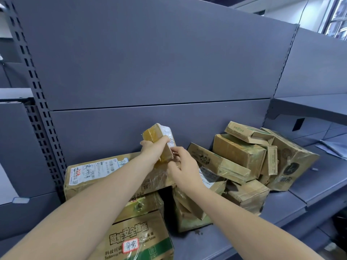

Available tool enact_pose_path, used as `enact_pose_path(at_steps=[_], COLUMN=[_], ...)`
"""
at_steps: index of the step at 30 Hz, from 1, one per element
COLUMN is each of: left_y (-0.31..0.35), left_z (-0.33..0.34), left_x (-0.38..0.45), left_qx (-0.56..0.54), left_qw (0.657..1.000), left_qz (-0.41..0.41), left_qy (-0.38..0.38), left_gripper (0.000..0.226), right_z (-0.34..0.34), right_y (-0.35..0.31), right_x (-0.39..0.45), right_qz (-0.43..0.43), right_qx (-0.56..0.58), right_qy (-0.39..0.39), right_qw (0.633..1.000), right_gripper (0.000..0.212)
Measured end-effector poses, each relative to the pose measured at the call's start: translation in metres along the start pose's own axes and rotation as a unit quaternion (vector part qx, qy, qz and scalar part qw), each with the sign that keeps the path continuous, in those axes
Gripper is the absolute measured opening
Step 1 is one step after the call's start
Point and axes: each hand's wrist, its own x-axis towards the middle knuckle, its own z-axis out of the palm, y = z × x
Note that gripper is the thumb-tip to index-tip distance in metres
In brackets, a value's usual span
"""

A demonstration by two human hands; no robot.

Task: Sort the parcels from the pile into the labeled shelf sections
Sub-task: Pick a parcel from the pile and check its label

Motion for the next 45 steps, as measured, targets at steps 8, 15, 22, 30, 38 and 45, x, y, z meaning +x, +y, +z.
enact_pose_path(at_steps=[8,15,22,30,38,45], left_y=[-0.007,-0.007,-0.005,-0.005,0.001,0.009], left_z=[-0.011,-0.010,-0.006,0.011,0.020,0.006], left_x=[0.003,-0.004,-0.006,-0.008,-0.013,-0.015], left_qx=[-0.044,-0.043,-0.027,-0.047,-0.035,-0.044], left_qw=[0.992,0.989,0.992,0.999,0.999,0.999], left_qz=[0.018,0.028,0.023,0.000,-0.012,-0.014], left_qy=[-0.119,-0.136,-0.122,0.016,0.027,0.028], left_gripper=[0.087,0.083,0.076,0.066,0.083,0.107], right_z=[-0.003,0.001,0.002,0.006,-0.006,-0.033], right_y=[0.018,0.023,0.021,0.016,0.018,0.027], right_x=[0.019,0.018,0.020,0.020,0.029,0.033], right_qz=[0.151,0.174,0.167,0.283,0.242,0.243], right_qx=[0.066,0.096,0.072,0.169,0.148,0.152], right_qy=[0.085,0.043,0.036,0.022,-0.016,-0.063], right_qw=[0.983,0.979,0.983,0.944,0.959,0.956], right_gripper=[0.041,0.034,0.023,0.060,0.105,0.076])
